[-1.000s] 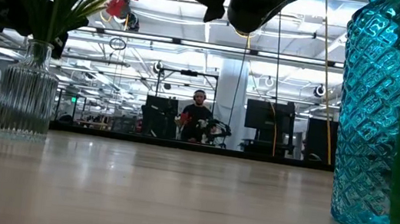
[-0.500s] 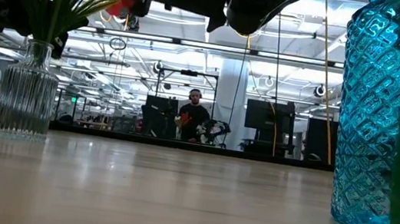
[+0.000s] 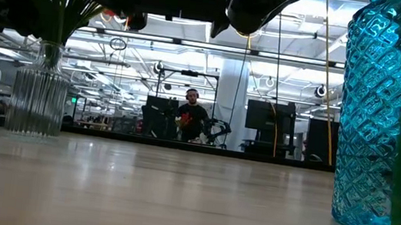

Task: Sort flowers into vase by color
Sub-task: Put the red tulip into the transparent vase, then return to Home Position

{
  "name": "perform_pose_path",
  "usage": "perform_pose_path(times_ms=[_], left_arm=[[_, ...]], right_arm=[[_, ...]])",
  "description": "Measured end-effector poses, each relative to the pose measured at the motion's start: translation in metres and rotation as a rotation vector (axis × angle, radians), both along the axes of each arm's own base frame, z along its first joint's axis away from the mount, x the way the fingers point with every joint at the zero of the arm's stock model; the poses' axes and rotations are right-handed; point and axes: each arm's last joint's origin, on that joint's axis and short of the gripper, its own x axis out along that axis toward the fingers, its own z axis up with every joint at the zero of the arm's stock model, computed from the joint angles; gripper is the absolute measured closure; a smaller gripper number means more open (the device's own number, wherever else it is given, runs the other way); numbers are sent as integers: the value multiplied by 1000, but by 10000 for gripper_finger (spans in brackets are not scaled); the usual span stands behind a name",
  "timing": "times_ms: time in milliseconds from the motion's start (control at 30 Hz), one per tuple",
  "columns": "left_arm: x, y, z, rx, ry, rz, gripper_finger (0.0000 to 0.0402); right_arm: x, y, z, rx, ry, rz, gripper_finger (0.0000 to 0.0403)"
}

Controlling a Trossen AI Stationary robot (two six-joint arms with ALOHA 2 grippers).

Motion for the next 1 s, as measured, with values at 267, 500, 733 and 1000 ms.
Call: perform_pose_path(times_ms=[267, 500, 733, 1000], left_arm=[[0, 0, 0, 0, 0, 0, 401], [0, 0, 0, 0, 0, 0, 401], [0, 0, 0, 0, 0, 0, 401], [0, 0, 0, 0, 0, 0, 401]], right_arm=[[-1, 0, 3, 74, 17, 0, 377], [-2, 1, 4, 101, 39, 2, 333], [-17, 0, 35, 37, 137, 3, 302], [-48, -3, 72, -109, 298, 23, 295]])
